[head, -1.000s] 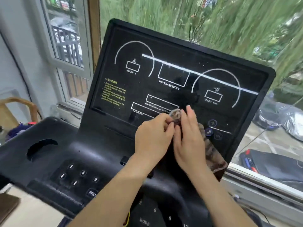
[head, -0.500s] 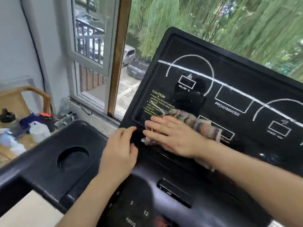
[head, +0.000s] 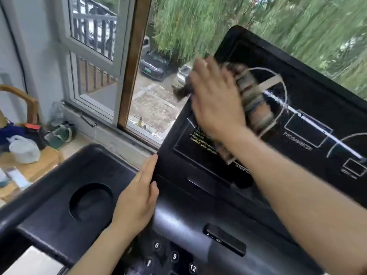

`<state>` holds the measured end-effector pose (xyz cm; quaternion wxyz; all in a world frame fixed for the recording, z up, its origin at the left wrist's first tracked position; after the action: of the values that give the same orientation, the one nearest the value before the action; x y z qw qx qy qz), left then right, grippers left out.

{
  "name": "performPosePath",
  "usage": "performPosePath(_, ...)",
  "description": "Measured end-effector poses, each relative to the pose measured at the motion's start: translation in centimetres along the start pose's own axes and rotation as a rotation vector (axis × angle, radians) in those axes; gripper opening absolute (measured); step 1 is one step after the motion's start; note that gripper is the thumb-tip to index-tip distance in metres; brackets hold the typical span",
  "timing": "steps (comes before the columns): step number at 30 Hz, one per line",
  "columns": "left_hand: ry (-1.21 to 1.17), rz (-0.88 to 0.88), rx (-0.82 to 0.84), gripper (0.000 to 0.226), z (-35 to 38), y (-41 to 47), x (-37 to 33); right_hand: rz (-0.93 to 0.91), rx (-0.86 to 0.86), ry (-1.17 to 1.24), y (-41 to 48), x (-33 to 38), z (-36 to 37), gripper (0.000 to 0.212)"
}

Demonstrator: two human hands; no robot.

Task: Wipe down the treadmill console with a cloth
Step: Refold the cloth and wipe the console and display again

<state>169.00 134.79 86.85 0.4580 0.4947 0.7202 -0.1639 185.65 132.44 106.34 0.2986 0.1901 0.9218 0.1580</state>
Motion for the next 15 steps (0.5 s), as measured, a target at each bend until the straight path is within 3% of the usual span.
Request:
performPosePath(5,0.12,-0.123,0.07,0.066,-0.6,-2.1,2.0,-0.338,0.179,0.132,-7.6,11.0,5.6,0.047)
performPosePath(10,0.239,-0.081,0.139,0.061,-0.3,-4.1,2.6,-0.595,0.287,0.123,-7.5,8.3,4.5,0.047)
performPosePath(12,0.251,-0.089,0.123,0.059,-0.6,-4.0,2.3,-0.504,0.206,0.038,-4.7,3.7,2.4,0.05)
performPosePath(15,0.267,-0.102,0.115,0.057,-0.7,-3.7,1.9,-0.091,0.098,-0.02,0.6,-2.4,-1.2,0.054)
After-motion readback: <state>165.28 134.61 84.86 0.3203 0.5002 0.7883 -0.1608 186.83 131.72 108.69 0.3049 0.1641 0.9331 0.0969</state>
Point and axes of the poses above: each hand's wrist, its own y-axis towards the middle knuckle, its own z-axis out of the palm, x = y × z, the point moved 5 cm from there along y, towards the middle knuckle, and after that the axes turned 9 degrees about x, right-handed, at the moved point
